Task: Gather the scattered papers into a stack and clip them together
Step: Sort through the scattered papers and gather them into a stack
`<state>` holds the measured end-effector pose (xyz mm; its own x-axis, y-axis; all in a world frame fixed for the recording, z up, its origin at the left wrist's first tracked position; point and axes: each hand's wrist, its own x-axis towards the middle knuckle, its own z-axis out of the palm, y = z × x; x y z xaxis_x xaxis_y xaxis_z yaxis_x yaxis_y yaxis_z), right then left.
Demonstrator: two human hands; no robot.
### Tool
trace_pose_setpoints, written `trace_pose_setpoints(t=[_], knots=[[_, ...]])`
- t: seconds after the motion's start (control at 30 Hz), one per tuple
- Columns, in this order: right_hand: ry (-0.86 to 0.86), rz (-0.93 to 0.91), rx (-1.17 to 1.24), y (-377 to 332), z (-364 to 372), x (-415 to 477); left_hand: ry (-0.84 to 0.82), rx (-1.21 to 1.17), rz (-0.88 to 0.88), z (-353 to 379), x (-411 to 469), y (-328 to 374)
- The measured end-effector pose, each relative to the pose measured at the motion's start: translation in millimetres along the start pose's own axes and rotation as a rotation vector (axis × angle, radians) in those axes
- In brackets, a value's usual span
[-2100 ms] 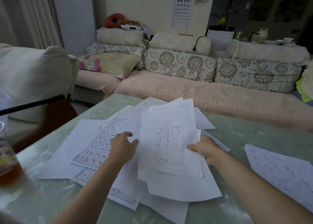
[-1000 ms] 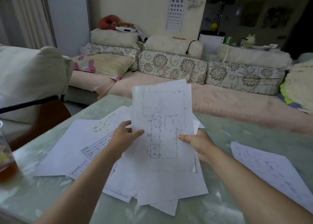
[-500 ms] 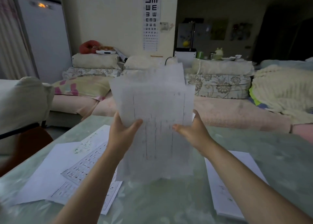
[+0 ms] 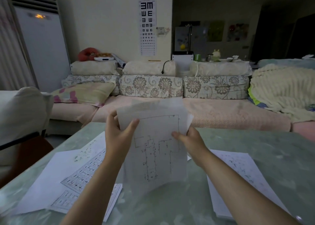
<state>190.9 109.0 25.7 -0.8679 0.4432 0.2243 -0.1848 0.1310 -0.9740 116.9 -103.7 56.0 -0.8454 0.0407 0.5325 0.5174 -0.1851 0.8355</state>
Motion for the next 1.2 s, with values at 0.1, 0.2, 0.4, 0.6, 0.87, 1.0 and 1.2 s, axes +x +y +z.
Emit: trace_pose_setpoints(t=[0.1, 0.2, 0.4, 0.6, 0.87, 1.0, 1.2], knots=[[-0.057, 0.121, -0.117, 24, -2, -12, -0.027, 0.106, -0.12, -7, -7, -18], [-0.012, 0.1, -0.197, 29, 1, -15, -0.012, 0.246, -0.135, -10, -7, -28], [0.015, 0.021, -0.092, 18, 12, -16, 0.104, 0.044, -0.187, -5, -15, -20], [-0.004, 0.037, -0.144, 29, 10, -19, 0.005, 0.122, -0.263, -14, -25, -45], [0.029, 0.035, -0.163, 39, 18, -14, -0.071, 0.204, -0.301, -11, -29, -61], [0.079, 0.028, -0.159, 37, 17, -11, -0.064, 0.199, -0.316, -12, -30, -63], [-0.006, 0.044, -0.258, 43, 12, -18, -0.125, 0.323, -0.314, -6, -26, -61]])
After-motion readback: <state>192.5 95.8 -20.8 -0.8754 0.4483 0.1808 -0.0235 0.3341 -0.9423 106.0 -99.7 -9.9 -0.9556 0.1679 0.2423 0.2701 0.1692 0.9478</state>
